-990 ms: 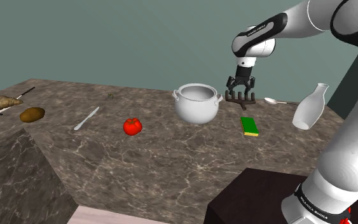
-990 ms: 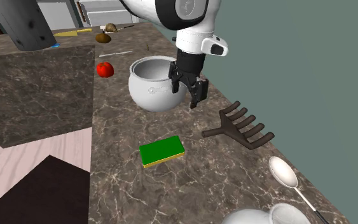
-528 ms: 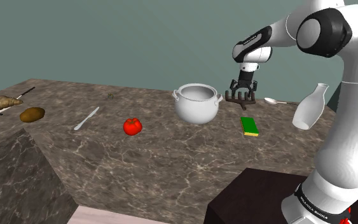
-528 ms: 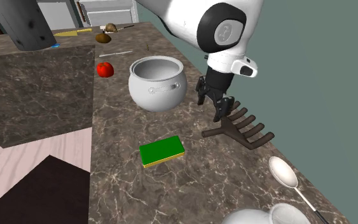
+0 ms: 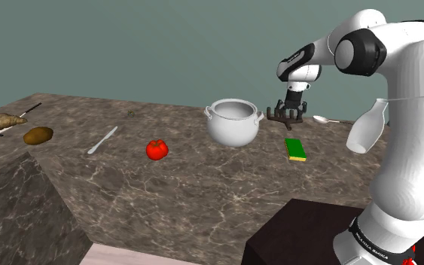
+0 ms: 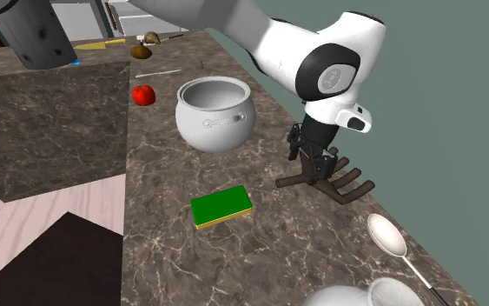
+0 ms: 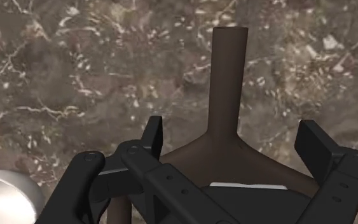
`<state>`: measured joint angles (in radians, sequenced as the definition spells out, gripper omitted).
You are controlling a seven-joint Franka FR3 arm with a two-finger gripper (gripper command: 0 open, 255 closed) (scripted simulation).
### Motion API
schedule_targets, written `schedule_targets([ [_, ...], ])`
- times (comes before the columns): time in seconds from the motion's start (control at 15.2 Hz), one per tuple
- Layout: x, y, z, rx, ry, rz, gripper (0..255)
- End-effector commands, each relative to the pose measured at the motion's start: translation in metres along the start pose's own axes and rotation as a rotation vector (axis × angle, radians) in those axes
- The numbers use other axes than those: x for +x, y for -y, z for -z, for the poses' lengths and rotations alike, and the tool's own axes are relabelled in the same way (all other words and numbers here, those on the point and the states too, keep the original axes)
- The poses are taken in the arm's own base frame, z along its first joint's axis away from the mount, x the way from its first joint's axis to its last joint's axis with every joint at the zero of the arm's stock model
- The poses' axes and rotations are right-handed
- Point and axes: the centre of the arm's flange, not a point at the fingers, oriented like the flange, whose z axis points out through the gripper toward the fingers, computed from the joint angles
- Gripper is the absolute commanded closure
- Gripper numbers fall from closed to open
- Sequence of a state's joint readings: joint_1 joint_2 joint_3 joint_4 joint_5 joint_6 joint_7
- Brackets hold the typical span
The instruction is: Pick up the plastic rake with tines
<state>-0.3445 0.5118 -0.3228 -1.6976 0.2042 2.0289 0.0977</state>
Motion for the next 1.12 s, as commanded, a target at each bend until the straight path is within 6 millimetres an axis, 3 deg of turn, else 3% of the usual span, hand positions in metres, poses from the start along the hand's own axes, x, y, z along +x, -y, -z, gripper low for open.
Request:
schedule_targets([
  [0.0,0.002,0.000,-0.010,0.000,0.000,-0.001,0],
  [0.26,0.004,0.000,-0.024,0.000,0.000,-0.001,0],
  [0.33,0.004,0.000,-0.024,0.000,0.000,-0.001,255],
  [0.92,0.004,0.000,-0.024,0.000,0.000,-0.001,255],
  [1.06,0.003,0.000,-0.013,0.000,0.000,-0.001,255],
])
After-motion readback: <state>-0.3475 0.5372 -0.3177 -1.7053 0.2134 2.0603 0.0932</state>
